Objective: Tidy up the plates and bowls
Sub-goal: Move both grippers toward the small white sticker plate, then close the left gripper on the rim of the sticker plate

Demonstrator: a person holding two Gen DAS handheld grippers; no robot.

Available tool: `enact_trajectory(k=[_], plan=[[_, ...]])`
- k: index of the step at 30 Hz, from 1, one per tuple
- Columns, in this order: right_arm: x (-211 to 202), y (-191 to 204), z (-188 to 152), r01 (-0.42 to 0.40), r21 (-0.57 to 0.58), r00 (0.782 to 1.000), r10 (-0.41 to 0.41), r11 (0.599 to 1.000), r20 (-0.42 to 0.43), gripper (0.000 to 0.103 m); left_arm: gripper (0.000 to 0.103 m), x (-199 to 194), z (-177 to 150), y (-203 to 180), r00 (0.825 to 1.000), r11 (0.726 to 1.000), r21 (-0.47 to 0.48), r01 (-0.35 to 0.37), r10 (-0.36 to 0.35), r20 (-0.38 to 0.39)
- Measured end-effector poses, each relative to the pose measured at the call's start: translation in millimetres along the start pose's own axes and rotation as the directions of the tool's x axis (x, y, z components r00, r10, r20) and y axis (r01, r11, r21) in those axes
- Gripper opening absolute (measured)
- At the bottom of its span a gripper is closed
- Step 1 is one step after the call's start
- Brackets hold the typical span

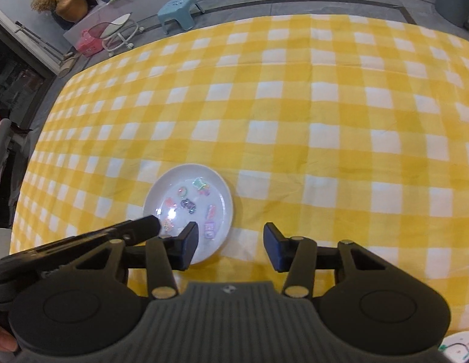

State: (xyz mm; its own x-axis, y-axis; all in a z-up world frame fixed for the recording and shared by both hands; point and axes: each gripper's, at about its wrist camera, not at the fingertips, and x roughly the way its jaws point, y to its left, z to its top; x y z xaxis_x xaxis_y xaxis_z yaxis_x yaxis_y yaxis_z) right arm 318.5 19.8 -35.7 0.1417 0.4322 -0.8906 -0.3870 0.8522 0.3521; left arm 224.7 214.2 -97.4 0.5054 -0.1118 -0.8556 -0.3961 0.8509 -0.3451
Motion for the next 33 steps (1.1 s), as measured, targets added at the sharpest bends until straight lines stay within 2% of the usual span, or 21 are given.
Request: enact_trajectory(k=[2,6,13,15,17,19,23,28,33], plan=[[5,0,-2,0.005,-0.001,1.000,-0.005,1.000,-0.011,0.040,0.038,4,0,2,1.000,1.000,-0.008,-0.025,0.025,-0.008],[17,3,-3,-0.011,0.003,0.999,0.011,1.000,-0.033,0.036,0.033,6,-1,2,0.999,0.999,-0.015,-0.042,0.042,-0.013],[28,11,3,0.044,0.004,0.999,-0.043,0.999,-0.019,0.034,0.029,12,-4,-2,0.995,0.995,-0.028,-0.100,0.100,-0.007],[31,17,3,0.067,-0.027,0.998,-0.067,0.997,-0.017,0.028,0.024,13,-4,-3,0.995,0.995,-0.026,-0.101,0.101,0.005],[35,25,2,0.107,-0.061,0.994,-0.108,0.992,-0.014,0.011,0.021,13,-5,-4,0.994,0.994,-0.014,-0.107,0.107,0.020],[37,31,1,0.101,-0.090,0.995,-0.103,0.991,-0.017,0.007,0.013,14,-6,-7,0.991,0.991,0.014,-0.130,0.129,0.028],[37,35,-1,0.115,-0.108,0.993,-0.117,0.987,-0.009,0.006,0.008,13,-5,-6,0.990,0.991,0.020,-0.135,0.135,0.031],[30,31,0,0.109,-0.097,0.994,-0.108,0.989,0.017,0.006,0.005,2,-5,-14,0.987,0.989,0.062,-0.134,0.127,0.096],[11,25,1,0.093,-0.060,0.994,-0.089,0.994,0.060,0.005,0.004,-9,-3,-20,0.988,0.993,0.074,-0.091,0.081,0.130]])
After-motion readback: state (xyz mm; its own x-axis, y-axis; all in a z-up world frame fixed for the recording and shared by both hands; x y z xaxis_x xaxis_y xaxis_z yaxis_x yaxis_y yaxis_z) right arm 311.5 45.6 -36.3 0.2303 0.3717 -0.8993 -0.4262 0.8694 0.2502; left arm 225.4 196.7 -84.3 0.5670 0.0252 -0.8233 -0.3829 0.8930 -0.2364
